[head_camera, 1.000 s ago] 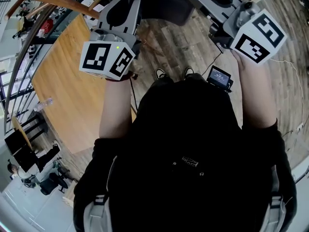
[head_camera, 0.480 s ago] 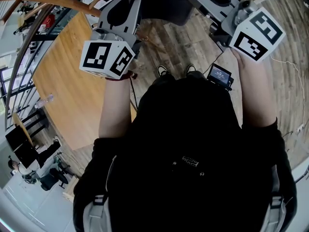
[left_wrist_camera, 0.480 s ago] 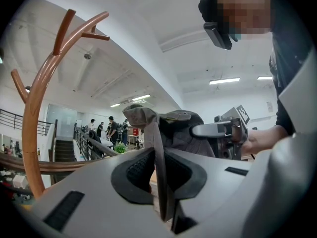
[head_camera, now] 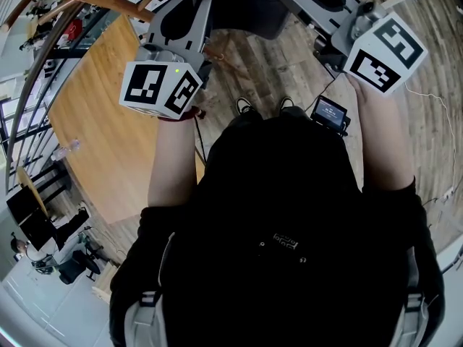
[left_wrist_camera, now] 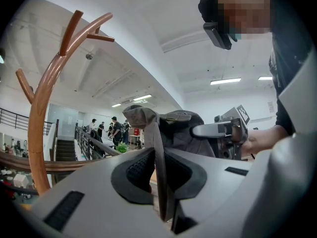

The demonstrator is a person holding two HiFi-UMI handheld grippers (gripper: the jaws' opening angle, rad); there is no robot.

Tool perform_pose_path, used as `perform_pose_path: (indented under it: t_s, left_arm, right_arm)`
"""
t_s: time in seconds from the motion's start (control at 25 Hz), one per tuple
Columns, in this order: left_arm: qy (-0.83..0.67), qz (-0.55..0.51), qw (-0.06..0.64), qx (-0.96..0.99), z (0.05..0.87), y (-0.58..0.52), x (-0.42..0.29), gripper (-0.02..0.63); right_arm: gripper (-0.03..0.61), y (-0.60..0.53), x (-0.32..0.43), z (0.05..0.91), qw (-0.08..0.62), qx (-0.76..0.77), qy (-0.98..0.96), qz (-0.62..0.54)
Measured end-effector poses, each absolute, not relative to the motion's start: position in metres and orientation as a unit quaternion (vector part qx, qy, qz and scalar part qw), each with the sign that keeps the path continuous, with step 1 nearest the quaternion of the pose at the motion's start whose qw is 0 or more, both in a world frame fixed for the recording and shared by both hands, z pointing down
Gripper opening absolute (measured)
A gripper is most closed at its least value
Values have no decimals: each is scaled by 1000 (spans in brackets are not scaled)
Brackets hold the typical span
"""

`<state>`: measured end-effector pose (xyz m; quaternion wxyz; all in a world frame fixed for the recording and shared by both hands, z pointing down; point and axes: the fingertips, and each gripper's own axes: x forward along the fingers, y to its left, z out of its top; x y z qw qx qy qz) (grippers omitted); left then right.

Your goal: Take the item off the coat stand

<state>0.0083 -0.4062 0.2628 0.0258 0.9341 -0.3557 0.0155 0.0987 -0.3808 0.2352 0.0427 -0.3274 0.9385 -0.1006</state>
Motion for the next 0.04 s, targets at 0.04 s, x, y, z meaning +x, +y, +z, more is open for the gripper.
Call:
perform_pose_path:
  t_s: [0.04]
  left_arm:
    - [-356,15,26,934,263,-406,7,34]
  right_arm:
    - [31,-381,97,235,42,-327,939,-101]
